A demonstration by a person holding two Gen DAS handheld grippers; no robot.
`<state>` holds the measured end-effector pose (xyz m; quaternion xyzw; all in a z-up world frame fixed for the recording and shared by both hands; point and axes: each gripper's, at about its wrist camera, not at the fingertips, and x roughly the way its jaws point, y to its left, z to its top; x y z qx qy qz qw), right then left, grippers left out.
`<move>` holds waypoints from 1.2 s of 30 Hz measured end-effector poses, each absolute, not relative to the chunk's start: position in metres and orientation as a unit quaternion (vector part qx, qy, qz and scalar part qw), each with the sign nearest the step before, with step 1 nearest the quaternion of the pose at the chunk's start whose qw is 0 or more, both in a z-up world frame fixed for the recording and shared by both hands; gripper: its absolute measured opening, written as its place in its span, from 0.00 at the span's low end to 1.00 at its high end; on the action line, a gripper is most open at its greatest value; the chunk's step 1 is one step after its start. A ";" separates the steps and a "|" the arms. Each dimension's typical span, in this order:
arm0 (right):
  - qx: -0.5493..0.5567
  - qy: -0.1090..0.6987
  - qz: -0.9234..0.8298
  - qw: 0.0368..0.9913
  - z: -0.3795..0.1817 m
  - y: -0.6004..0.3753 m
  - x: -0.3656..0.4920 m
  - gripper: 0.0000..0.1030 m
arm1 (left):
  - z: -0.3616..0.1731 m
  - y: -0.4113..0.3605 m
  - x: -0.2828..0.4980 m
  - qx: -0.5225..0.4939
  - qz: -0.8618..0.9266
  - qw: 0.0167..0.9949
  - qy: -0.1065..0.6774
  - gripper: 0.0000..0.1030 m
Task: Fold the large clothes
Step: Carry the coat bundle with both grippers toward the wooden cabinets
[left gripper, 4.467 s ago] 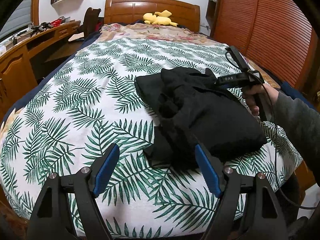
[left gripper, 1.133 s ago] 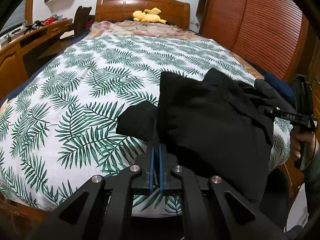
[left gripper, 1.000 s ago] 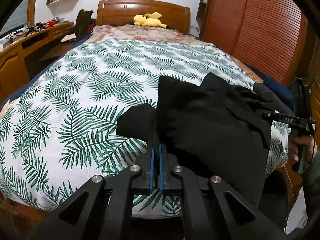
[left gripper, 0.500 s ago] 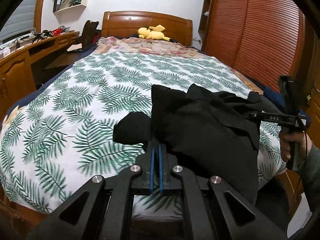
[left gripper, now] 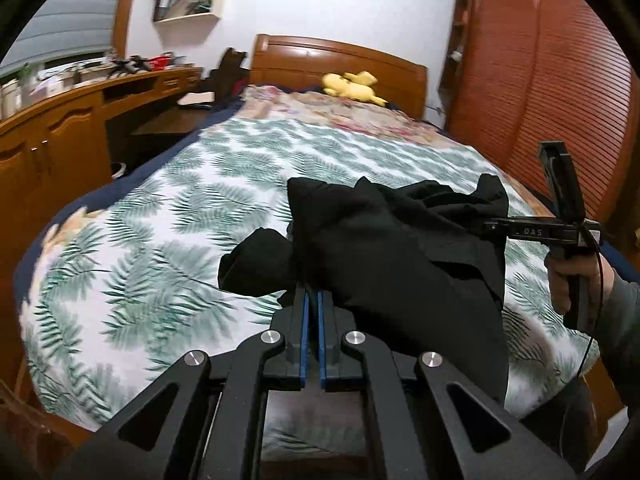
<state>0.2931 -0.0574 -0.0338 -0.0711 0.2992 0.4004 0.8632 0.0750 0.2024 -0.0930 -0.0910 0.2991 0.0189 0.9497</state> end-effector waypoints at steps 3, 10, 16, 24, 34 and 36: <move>-0.091 0.292 0.424 0.852 -0.027 -0.010 0.303 0.18 | -0.092 0.230 0.071 -0.094 0.041 0.950 0.295 0.04; -0.142 0.272 0.473 0.826 -0.015 0.110 0.321 0.18 | -0.096 0.298 0.063 -0.104 0.112 0.944 0.294 0.04; -0.178 0.260 0.510 0.800 -0.011 0.219 0.334 0.18 | -0.096 0.343 0.051 -0.114 0.174 0.936 0.283 0.04; -0.191 0.236 0.553 0.776 -0.012 0.340 0.346 0.18 | -0.097 0.398 0.031 -0.112 0.250 0.921 0.278 0.04; -0.250 0.270 0.542 0.755 -0.048 0.445 0.357 0.36 | -0.116 0.447 0.026 -0.123 0.308 0.887 0.321 0.04; -0.284 0.243 0.524 0.765 -0.061 0.449 0.354 0.50 | -0.120 0.444 0.020 -0.111 0.320 0.885 0.321 0.04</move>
